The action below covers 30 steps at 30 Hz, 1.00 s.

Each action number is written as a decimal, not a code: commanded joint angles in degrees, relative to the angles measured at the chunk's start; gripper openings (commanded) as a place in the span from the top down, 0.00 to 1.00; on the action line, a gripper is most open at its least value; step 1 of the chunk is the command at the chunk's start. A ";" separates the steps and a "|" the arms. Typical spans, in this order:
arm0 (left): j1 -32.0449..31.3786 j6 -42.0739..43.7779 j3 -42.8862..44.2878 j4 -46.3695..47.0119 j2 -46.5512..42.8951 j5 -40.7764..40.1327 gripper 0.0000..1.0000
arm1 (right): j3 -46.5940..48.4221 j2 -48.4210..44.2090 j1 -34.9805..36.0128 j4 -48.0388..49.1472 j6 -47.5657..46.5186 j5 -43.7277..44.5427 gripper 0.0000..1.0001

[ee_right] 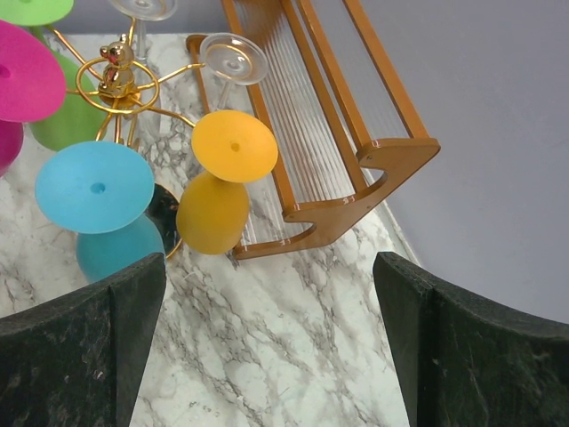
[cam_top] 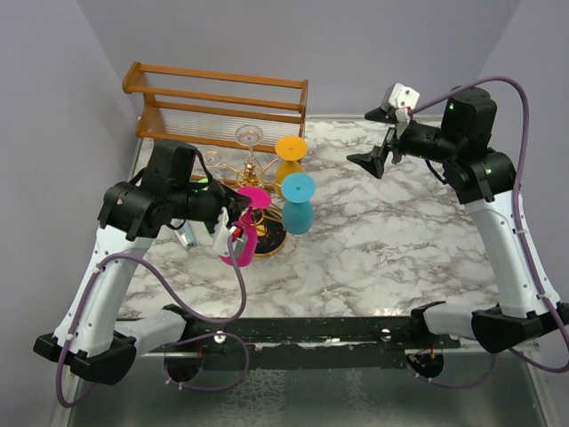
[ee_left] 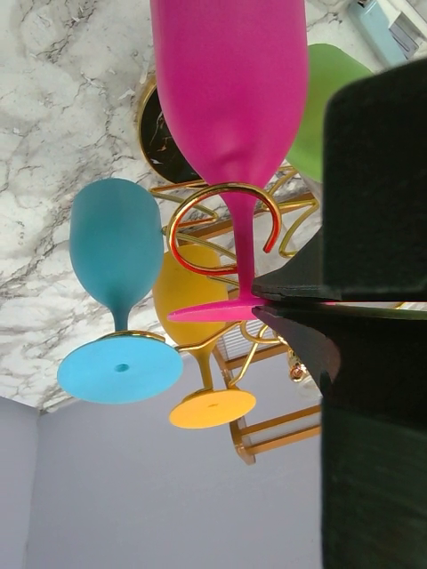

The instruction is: Place the wine glass upside down on the wine glass rack

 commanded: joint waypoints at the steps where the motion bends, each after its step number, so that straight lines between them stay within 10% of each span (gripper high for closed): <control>1: -0.36 2.75 0.28 -1.65 -0.90 3.67 1.00 | -0.34 -1.23 -0.24 -0.27 -0.45 1.34 0.00; 30: -0.38 3.87 1.11 -6.31 -0.84 5.61 1.00 | -0.74 -1.40 -0.23 -0.48 -0.87 1.96 0.00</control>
